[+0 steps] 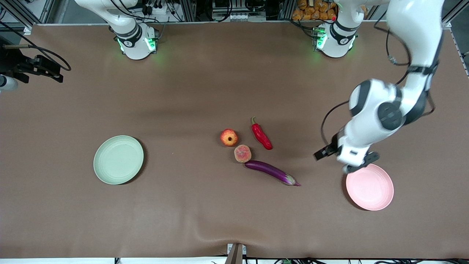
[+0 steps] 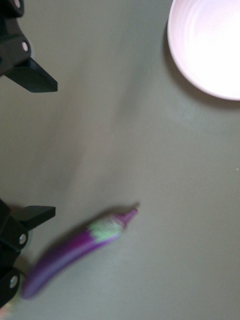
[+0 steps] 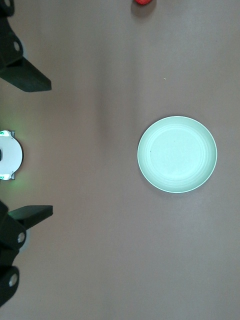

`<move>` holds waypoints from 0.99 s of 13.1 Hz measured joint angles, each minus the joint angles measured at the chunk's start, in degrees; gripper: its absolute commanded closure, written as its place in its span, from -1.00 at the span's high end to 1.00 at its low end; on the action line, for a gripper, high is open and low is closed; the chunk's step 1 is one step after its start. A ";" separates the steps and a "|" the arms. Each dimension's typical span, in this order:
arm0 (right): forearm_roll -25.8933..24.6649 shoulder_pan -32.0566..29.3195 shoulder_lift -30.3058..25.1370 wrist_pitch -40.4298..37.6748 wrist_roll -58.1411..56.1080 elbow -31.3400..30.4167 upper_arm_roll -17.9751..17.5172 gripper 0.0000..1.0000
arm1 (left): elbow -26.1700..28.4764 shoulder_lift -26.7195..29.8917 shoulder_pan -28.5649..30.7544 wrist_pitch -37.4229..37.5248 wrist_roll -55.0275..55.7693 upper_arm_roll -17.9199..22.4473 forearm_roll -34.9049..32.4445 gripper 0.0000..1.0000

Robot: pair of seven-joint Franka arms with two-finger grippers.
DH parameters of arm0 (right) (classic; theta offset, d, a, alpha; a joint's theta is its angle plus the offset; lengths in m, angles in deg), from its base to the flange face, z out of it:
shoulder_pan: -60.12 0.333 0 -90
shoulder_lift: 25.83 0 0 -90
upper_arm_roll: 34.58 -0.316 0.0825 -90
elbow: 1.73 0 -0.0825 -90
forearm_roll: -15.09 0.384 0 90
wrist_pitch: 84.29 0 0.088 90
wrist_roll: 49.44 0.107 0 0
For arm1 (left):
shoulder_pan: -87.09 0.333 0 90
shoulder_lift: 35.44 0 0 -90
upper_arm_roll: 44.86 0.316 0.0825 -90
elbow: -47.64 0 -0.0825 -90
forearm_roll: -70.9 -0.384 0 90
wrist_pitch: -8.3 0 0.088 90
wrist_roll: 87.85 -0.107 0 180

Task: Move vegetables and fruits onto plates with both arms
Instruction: 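Lower the left gripper and grasp the purple eggplant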

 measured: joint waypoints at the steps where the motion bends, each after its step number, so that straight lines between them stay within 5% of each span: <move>1: 0.00 0.00 0.00 -0.03 0.00 0.00 0.00 1.00 | -4.05 -4.25 -2.23 -0.03 6.19 0.12 -1.92 1.00; 4: 0.00 0.00 0.00 -0.06 0.00 0.00 0.02 1.00 | -12.63 -14.09 -6.48 -2.98 18.96 0.37 -3.14 1.00; 9: 0.00 0.00 0.00 -0.31 0.00 0.00 0.02 1.00 | -14.71 -19.61 -15.94 -9.11 34.33 6.35 -3.16 0.80; 10: 0.00 0.00 0.00 -0.31 0.00 0.00 0.03 1.00 | -14.75 -20.28 -17.56 -9.63 36.52 7.39 -3.16 0.55; 12: 0.00 0.00 0.00 -0.32 0.00 0.00 0.03 1.00 | -14.81 -21.36 -19.18 -10.99 39.09 8.36 -3.16 -0.66; 13: 0.00 0.00 0.00 -0.33 0.00 0.00 0.03 1.00 | -14.84 -21.83 -19.37 -11.87 39.36 8.47 -3.16 -1.00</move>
